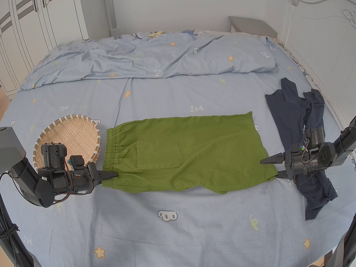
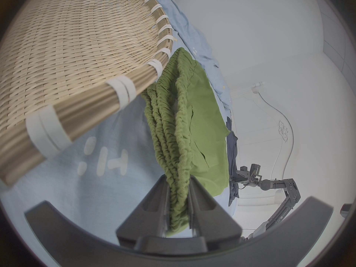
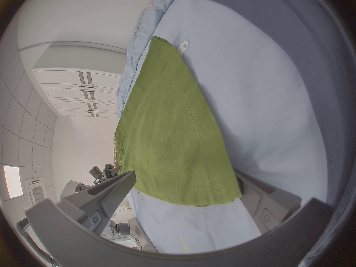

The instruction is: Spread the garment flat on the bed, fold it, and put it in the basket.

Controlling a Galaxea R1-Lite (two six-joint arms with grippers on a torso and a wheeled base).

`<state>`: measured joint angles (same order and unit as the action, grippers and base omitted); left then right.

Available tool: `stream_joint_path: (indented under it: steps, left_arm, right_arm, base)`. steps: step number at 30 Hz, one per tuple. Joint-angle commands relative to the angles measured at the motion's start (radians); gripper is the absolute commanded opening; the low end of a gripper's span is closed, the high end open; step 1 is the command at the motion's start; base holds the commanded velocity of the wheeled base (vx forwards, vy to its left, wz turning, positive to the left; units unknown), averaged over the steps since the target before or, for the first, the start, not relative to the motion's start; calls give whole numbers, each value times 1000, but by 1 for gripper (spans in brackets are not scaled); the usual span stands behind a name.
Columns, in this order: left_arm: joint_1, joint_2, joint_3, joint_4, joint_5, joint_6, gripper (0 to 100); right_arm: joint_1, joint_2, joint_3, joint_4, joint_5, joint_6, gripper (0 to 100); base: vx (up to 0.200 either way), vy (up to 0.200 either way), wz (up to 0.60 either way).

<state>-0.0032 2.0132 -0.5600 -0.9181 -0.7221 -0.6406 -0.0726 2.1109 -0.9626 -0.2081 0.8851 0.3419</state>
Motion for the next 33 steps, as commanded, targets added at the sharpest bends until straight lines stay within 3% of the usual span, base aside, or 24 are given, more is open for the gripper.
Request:
stream_joint_path:
  steps: [1, 2, 22, 30, 33]
  left_arm:
    - [0, -1, 0, -1, 0, -1, 0]
    - [0, -1, 0, -1, 0, -1, 0]
    - [14, -1, -1, 13, 1, -1, 0]
    - [19, -73, 80, 19, -3, -1, 0]
    - [22, -122, 95, 97, -8, 1, 0]
  right_arm:
    - [-1, 5, -1, -1, 0, 0, 100]
    - [-1, 5, -1, -1, 0, 0, 0]
    - [-24, -35, 30, 10, 0, 0, 0]
    - [-23, -200, 56, 168, 0, -26, 0]
    - [-33, -250, 77, 225, -2, -57, 0]
  base:
    - [0, 0, 0]
    - [0, 0, 0]
    - [0, 0, 0]
    - [0, 0, 0]
    - [0, 0, 0]
